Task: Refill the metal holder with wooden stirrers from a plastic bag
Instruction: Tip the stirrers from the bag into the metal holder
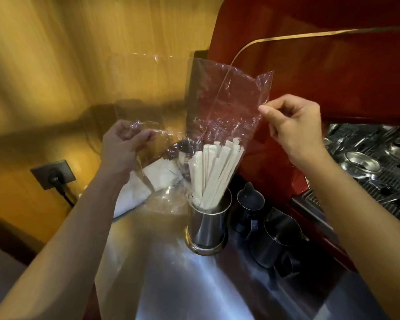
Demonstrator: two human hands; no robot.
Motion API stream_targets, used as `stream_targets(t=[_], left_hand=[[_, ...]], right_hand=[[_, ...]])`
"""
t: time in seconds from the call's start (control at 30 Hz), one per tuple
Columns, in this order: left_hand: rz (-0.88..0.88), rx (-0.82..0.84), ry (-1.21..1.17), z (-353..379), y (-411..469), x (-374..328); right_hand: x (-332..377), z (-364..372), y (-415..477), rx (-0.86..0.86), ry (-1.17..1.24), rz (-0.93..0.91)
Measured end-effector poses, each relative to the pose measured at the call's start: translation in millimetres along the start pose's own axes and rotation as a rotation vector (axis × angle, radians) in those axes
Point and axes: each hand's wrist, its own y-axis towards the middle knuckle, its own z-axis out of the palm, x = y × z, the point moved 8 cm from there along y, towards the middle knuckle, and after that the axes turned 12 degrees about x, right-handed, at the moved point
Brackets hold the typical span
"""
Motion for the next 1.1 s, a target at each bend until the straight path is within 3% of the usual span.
stream_targets(t=[0.27, 0.5, 0.63, 0.77, 0.93, 1.0, 1.1], left_hand=[[-0.002, -0.014, -0.100, 3, 2, 16], [-0.301, 0.328, 0.009, 25, -12, 51], [-0.301, 0.409, 0.103, 37, -18, 57], [-0.250, 0.333, 0.179, 38, -16, 51], [-0.108, 0.334, 0.111, 46, -10, 31], [-0.121, 0.347, 0.116, 48, -11, 35], [-0.125, 0.228, 0.118, 36, -14, 41]], right_hand=[[13, 0, -2, -0.032, 0.077, -0.102], [-26, 10, -18, 0.027, 0.213, 0.093], [-32, 23, -19, 0.125, 0.181, 0.127], [-47, 35, -22, 0.267, 0.070, 0.262], [-18, 14, -8, 0.064, 0.099, 0.028], [-13, 20, -5, 0.086, 0.123, 0.001], [-25, 41, -9, 0.208, 0.137, 0.099]])
